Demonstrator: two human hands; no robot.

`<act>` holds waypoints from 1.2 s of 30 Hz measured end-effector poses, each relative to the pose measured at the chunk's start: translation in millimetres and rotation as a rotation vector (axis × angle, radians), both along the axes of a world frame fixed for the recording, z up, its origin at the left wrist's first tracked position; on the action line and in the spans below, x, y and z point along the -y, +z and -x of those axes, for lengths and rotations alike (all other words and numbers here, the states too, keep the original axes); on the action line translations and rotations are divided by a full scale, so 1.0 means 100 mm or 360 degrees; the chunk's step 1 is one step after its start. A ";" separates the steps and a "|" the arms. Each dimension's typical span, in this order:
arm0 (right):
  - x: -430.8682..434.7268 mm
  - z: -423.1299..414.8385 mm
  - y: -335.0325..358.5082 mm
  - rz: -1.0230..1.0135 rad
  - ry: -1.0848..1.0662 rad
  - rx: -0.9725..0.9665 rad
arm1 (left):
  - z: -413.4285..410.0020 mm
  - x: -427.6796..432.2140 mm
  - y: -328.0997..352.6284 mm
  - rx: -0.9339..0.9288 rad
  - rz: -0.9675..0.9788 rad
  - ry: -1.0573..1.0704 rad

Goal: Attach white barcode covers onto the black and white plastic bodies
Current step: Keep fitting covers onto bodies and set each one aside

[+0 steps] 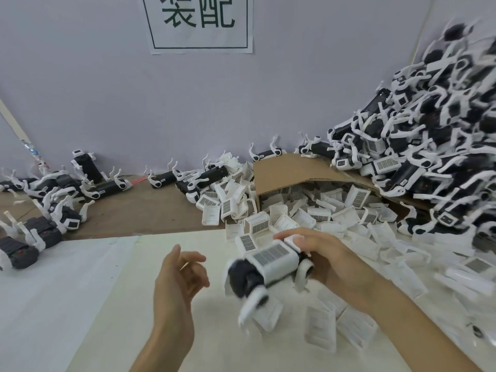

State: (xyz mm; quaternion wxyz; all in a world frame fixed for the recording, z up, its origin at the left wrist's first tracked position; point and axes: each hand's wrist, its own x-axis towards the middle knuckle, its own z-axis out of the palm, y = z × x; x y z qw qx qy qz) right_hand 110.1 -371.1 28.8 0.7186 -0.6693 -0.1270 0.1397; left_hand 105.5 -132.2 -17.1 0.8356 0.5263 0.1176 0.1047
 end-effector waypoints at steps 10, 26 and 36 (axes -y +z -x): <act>1.07 -0.64 2.33 -0.0564 -0.1184 0.0538 | -0.04 0.16 -0.09 -0.0122 0.0041 -0.0244; 0.09 -0.19 -0.67 0.1578 -0.0675 0.0698 | 0.08 0.25 -0.12 0.0191 -0.0904 -0.0339; 0.07 -0.17 -0.60 0.1445 -0.0639 0.0704 | -0.13 0.23 -0.20 0.0463 -0.2194 -0.0072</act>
